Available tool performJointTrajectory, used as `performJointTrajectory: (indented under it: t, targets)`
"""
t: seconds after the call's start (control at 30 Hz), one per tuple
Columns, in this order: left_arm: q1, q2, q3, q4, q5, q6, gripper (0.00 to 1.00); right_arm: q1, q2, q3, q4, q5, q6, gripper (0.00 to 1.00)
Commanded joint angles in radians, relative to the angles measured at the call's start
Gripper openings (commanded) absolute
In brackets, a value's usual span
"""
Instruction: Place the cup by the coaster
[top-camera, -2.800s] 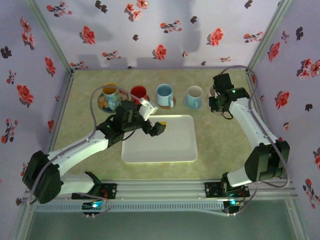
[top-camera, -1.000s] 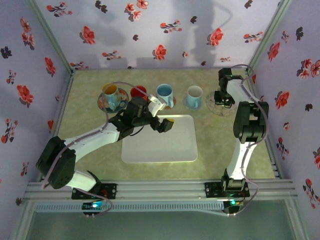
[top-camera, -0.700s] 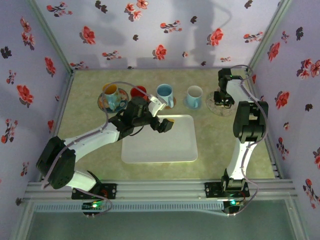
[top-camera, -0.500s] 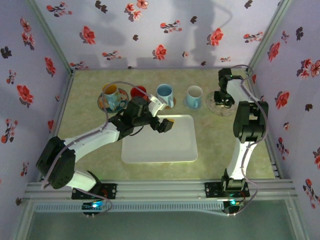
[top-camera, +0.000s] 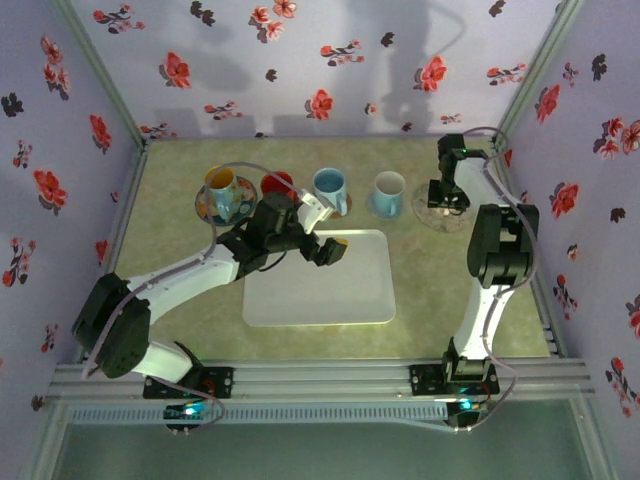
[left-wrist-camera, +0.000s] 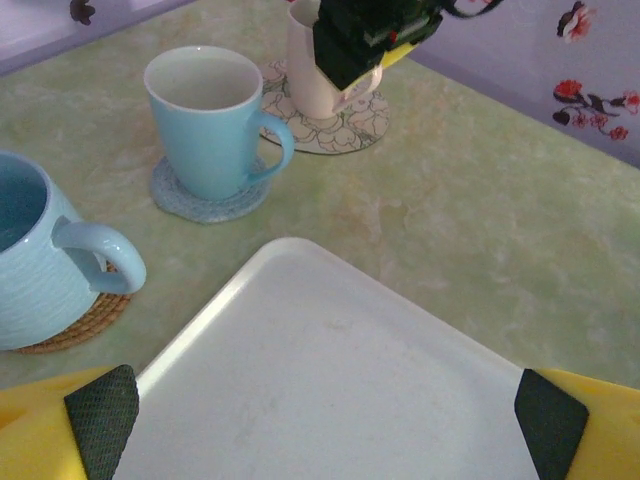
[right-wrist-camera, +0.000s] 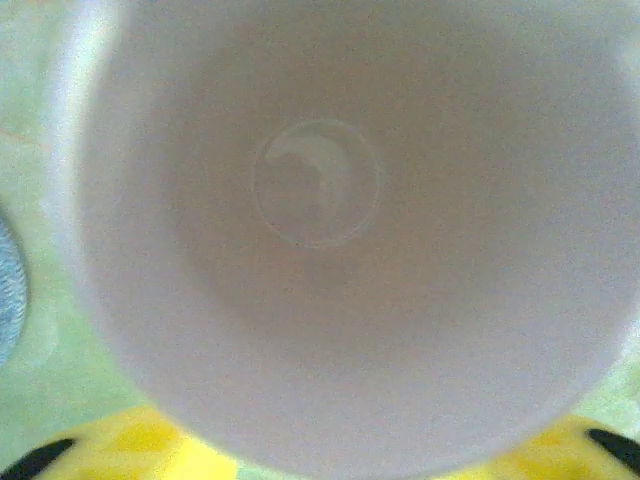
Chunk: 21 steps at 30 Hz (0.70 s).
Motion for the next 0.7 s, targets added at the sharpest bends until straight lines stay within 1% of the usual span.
performJointTrajectory:
  t: [0.0,0.2,0.3,0.37,0.47,0.67]
  targets:
    - [-0.006,-0.048,0.037,-0.034,-0.035,0.066,1.0,-0.007,-0.092,-0.009,-0.022,-0.006,0.014,0.59]
    - [-0.006,-0.098,0.052,-0.073,-0.075,0.104,1.0,-0.006,-0.213,-0.064,0.002,-0.012,0.024,0.82]
    - [-0.005,-0.118,0.062,-0.053,-0.11,0.109,1.0,-0.005,-0.295,-0.1,0.035,-0.024,0.034,0.94]
    - [-0.005,-0.121,0.073,-0.024,-0.15,0.111,1.0,-0.005,-0.346,-0.121,0.058,-0.043,0.039,0.99]
    - [-0.005,-0.125,0.091,0.029,-0.189,0.123,1.0,-0.005,-0.432,-0.16,0.096,-0.069,0.041,1.0]
    - [-0.004,-0.165,0.13,0.048,-0.244,0.145,1.0,-0.001,-0.611,-0.237,0.166,-0.119,0.013,1.0]
